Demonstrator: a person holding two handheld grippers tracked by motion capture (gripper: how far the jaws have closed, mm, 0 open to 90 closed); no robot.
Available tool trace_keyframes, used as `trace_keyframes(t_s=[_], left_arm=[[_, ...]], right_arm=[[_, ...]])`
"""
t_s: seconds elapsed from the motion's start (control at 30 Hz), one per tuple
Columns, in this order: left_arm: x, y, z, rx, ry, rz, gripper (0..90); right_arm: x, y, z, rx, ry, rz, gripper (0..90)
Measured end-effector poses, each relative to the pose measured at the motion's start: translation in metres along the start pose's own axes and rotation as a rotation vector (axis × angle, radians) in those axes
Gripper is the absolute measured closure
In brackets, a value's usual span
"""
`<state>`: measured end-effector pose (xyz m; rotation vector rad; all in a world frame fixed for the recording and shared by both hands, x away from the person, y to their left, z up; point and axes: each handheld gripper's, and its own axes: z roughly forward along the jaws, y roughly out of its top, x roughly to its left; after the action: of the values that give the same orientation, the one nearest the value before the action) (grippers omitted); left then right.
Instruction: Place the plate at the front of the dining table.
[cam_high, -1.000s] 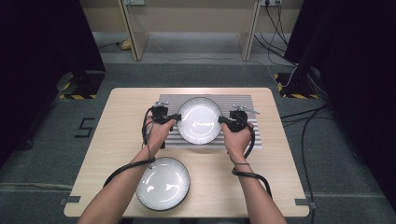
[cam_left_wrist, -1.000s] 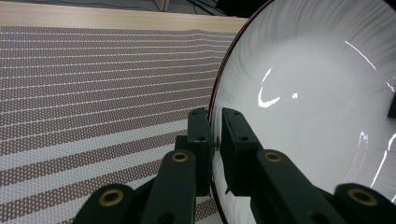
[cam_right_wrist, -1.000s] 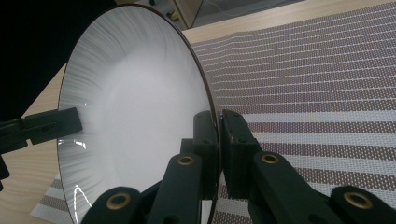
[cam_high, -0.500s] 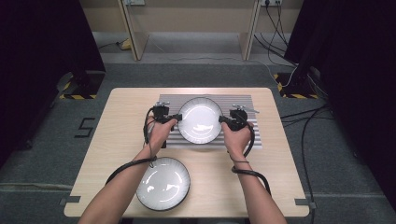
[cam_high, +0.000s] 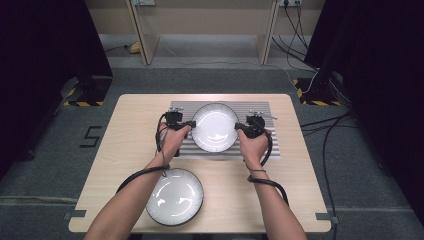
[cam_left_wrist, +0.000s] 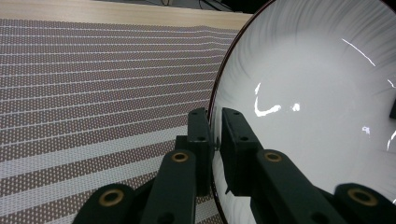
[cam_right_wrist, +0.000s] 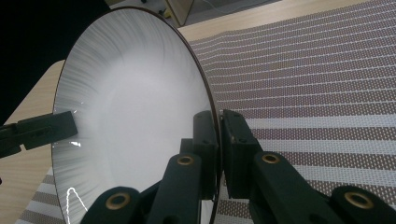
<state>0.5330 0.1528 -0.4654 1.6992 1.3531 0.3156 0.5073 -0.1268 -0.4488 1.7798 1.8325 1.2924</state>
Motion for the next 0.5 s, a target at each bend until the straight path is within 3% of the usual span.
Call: trace_keyframes(t_s=[0.5], left_arm=[[0.004,0.002,0.012,0.018,0.025,-0.009,81.3]], right_arm=[[-0.003,0.002,0.013,0.013,-0.009,0.003,85.1]])
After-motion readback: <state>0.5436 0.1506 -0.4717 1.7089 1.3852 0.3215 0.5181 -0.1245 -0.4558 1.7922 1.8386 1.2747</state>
